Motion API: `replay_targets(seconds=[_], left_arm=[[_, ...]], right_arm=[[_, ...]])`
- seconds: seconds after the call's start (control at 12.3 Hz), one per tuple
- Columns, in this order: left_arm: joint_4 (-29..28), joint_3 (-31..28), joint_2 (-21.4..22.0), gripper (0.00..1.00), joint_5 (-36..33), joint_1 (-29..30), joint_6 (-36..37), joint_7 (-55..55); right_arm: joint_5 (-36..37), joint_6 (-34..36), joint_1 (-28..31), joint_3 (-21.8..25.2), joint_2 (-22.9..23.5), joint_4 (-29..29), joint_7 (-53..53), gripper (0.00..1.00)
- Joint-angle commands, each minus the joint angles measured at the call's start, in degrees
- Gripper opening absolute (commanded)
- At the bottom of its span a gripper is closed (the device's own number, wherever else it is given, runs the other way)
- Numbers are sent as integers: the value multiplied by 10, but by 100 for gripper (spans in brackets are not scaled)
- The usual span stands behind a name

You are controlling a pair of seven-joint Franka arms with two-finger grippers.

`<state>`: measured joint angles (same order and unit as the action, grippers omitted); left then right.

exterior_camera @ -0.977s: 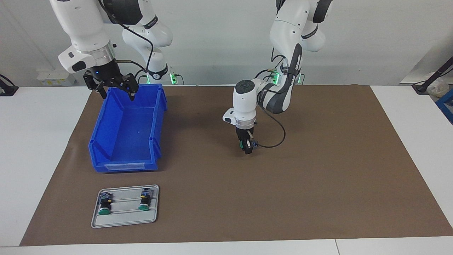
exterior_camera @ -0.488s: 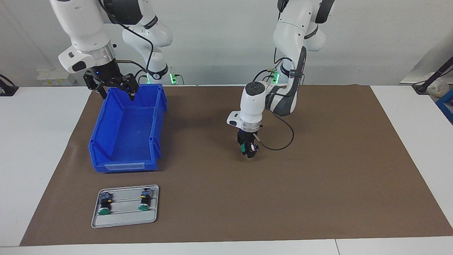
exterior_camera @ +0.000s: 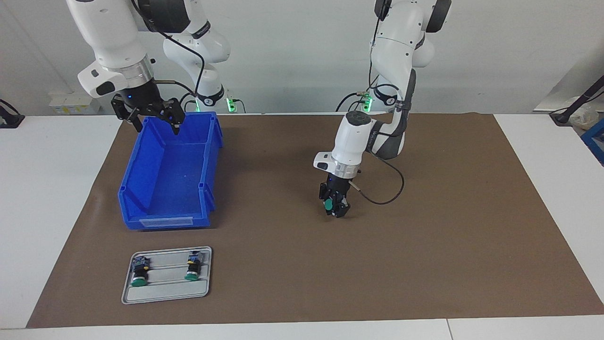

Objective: Place and press button with both arms

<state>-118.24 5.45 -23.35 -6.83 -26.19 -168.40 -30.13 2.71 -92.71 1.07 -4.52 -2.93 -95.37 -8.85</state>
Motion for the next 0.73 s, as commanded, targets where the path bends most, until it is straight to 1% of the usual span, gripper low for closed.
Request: replay_targets(seconds=[0.0,0.24,0.57,0.65], left_arm=[[-52,16,10,0,9,21,-90,0],[-82,17,11,0,9,25,-191,8],[-83,17,23,0,9,33,-207,47],[-84,16,23,0,9,33,-234,64]], right_arm=[[-3,1,1,-2,-8,-8,-12,100],[-3,1,1,-2,-8,-8,-12,100],[-3,0,1,-2,-8,-8,-12,100],[-3,-1,1,-2,-8,-8,-12,100]])
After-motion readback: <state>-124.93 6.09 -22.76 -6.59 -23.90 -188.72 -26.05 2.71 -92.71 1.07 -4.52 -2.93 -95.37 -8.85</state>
